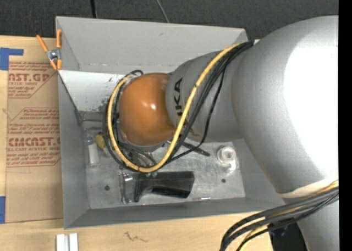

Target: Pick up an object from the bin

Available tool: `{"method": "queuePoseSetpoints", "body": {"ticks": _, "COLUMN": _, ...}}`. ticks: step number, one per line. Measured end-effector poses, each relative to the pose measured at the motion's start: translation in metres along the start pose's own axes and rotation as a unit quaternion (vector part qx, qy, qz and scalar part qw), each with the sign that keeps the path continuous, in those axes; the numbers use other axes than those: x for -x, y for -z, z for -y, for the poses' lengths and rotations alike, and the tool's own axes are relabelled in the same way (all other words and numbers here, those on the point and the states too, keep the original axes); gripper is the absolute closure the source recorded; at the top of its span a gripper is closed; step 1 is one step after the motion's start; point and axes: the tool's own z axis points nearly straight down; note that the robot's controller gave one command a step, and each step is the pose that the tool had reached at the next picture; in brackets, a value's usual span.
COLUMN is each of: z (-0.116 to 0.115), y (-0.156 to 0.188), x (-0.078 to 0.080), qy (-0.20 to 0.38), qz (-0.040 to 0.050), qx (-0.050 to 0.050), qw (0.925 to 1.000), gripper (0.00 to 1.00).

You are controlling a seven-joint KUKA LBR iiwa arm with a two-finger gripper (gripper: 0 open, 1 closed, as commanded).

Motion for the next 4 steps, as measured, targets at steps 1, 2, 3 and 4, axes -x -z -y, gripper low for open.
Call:
{"method": "queuePoseSetpoints", "body": {"ticks": 1, "z": 0.026, "y": 0.012, "x": -0.006, "qy": 0.053, "qz": -0.0119, "qx": 0.001, "qw": 0.9985, "gripper": 0.00}}
{"method": "queuePoseSetpoints", "body": {"ticks": 2, "z": 0.105, "y": -0.025, "x": -0.003, "qy": 0.145, "qz": -0.0058, "qx": 0.002, "qw": 0.9893, "gripper": 1.00}}
{"method": "queuePoseSetpoints", "body": {"ticks": 3, "z": 0.105, "y": -0.025, "x": -0.003, "qy": 0.145, "qz": -0.0056, "qx": 0.002, "qw": 0.9893, "gripper": 1.00}}
{"method": "queuePoseSetpoints", "body": {"ticks": 4, "z": 0.098, "y": 0.067, "x": 0.002, "qy": 0.107, "qz": -0.0056, "qx": 0.001, "qw": 0.9943, "gripper": 1.00}}
